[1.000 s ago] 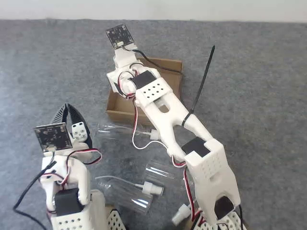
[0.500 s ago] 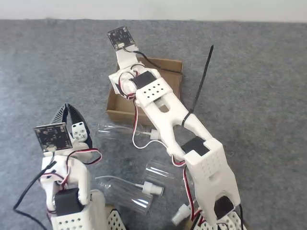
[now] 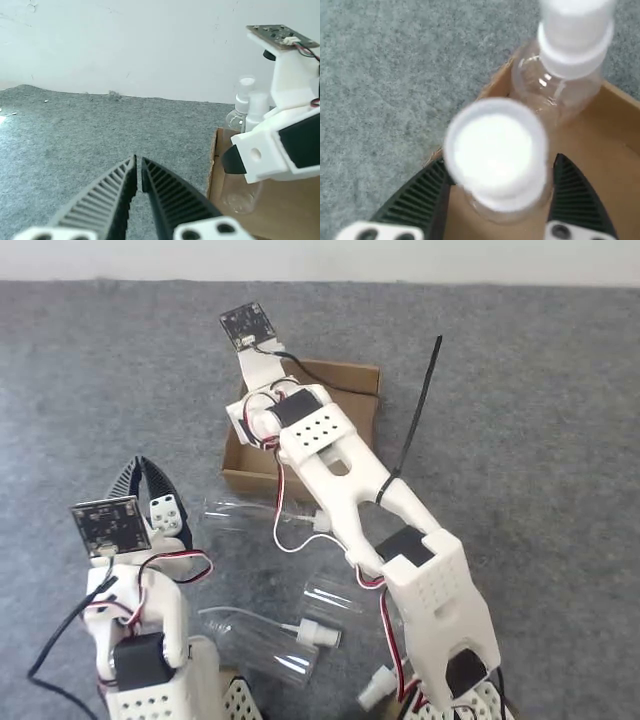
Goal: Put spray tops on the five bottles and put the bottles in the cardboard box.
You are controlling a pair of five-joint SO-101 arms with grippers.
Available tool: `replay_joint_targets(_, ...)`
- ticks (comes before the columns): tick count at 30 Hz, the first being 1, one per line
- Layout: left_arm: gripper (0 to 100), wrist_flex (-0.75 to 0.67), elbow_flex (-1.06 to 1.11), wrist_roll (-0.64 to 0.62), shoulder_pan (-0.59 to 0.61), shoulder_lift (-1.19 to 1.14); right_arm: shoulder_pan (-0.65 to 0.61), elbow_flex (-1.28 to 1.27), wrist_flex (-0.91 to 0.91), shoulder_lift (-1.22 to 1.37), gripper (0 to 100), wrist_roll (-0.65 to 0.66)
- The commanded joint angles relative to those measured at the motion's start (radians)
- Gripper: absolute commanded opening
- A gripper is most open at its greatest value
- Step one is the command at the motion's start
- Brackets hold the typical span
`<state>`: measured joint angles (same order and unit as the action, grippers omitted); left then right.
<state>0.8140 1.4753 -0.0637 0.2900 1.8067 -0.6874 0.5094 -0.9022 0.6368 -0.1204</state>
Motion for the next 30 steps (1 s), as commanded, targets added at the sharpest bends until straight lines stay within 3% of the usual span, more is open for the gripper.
replay_joint_targets(1,1,-0.026,-0.005,-0.008,0.0,0.012,-0.031,0.078,-0.008,-0.025,27.3,-0.002)
replay_joint_targets(7,1,-0.026,-0.005,-0.008,0.0,0.012,-0.044,0.078,-0.031,-0.025,38.5,-0.002)
replay_joint_targets(30,1,-0.029,-0.002,-0.006,0.005,0.012,-0.051,0.077,-0.344,-0.263,38.5,-0.005)
